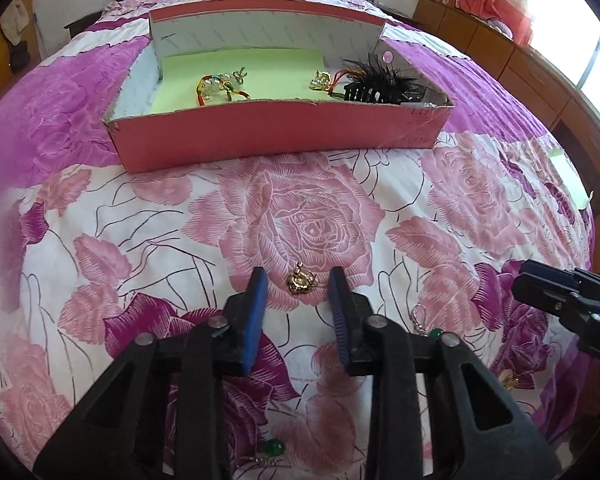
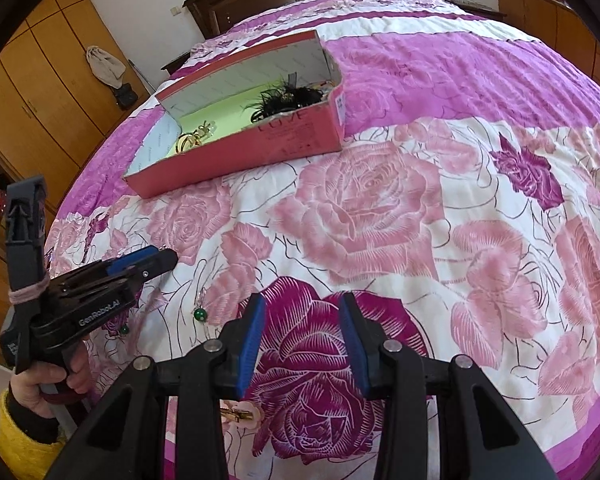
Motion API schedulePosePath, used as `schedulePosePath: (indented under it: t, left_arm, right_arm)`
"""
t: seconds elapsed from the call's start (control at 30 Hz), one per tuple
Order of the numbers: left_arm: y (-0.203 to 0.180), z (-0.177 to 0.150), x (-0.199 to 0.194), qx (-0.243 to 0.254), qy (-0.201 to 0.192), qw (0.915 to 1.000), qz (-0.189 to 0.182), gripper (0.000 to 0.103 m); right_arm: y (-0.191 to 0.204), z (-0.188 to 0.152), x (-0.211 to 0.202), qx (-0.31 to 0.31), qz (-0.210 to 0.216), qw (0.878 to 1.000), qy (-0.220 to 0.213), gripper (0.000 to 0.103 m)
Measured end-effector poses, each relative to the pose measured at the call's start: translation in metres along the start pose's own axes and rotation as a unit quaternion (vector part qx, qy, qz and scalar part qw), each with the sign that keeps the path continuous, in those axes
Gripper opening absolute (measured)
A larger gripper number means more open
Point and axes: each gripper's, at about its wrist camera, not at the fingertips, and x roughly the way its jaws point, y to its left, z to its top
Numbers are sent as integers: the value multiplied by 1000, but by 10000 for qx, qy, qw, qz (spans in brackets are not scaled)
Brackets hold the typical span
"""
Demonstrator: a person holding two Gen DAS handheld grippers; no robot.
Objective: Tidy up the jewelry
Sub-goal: 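Grasp a gold earring with the left tool while the right tool grasps a green-bead earring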
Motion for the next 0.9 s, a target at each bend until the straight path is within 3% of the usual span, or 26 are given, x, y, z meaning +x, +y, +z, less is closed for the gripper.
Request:
schedulePosePath:
  t: [0.1,0.4,0.9]
  left_arm:
    - [2,0,2,-18,8,10000,-24,7]
    - [6,-3,-16,-8,-173,9997,-146,7]
    - [30,-10,-45,-236,-387,9988,184,7]
  right_arm:
    - [-1,-1,1,40,17,10000,22,41]
    - [7,-1,1,-53,95,9999,22,41]
    - [63,-3,26,-818,255,9958,309,41]
